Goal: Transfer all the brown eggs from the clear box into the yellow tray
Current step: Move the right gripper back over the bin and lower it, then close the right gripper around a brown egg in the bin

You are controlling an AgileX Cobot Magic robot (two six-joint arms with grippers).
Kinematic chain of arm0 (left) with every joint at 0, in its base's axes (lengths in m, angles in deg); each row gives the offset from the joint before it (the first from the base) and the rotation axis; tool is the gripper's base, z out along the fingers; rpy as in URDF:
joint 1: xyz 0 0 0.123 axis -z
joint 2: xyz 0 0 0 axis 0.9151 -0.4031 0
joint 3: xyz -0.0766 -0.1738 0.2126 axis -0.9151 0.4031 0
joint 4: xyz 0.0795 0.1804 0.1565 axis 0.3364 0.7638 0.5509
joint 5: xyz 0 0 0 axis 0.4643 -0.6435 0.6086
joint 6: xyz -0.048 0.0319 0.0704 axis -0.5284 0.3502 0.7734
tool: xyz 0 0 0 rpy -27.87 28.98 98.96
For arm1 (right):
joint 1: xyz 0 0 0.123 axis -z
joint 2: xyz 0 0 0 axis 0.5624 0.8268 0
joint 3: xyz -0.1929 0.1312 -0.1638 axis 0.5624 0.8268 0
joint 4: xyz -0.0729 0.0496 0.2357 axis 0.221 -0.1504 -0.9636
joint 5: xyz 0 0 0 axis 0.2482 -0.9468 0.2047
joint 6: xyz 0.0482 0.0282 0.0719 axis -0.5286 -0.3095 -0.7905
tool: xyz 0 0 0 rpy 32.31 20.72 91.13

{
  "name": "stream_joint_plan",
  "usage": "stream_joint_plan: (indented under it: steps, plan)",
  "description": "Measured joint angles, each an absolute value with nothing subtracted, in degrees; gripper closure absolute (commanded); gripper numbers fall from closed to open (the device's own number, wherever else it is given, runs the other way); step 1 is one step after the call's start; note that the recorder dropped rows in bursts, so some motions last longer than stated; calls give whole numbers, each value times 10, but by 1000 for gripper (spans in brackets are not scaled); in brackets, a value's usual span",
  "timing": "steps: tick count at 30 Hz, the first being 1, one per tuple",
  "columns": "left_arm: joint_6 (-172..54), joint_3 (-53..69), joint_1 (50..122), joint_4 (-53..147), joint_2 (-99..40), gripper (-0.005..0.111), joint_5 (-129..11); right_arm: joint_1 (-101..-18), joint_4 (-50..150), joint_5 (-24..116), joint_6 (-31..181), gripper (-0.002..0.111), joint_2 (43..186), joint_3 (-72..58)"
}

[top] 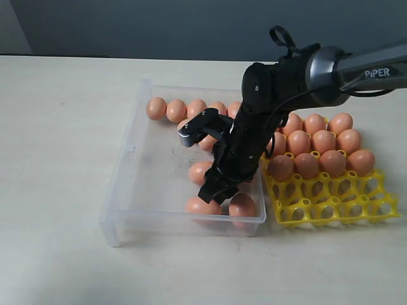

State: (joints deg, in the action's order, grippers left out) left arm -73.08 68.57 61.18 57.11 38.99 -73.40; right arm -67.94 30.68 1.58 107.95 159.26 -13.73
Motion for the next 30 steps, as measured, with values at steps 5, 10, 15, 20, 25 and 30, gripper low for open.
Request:
stream_joint_plan:
  steps: [5,10,15,20,25,30]
  plan:
    - [-731,686,612,571,390,95,-734,-679,298,29,1080,60,1593,-137]
    - [-731,686,612,571,390,95,-734,-679,289,28,1080,60,1582,-146]
    - [-731,686,612,571,390,95,-734,-680,285,23,1080,60,1570,-188]
    - [-731,686,612,571,390,95,-734,-680,285,23,1071,60,1570,-229]
    - [-731,686,612,571,390,95,-734,-680,286,38,993,60,1594,-244]
    - [-731,686,612,571,390,95,-734,-680,291,62,1025,60,1612,-245]
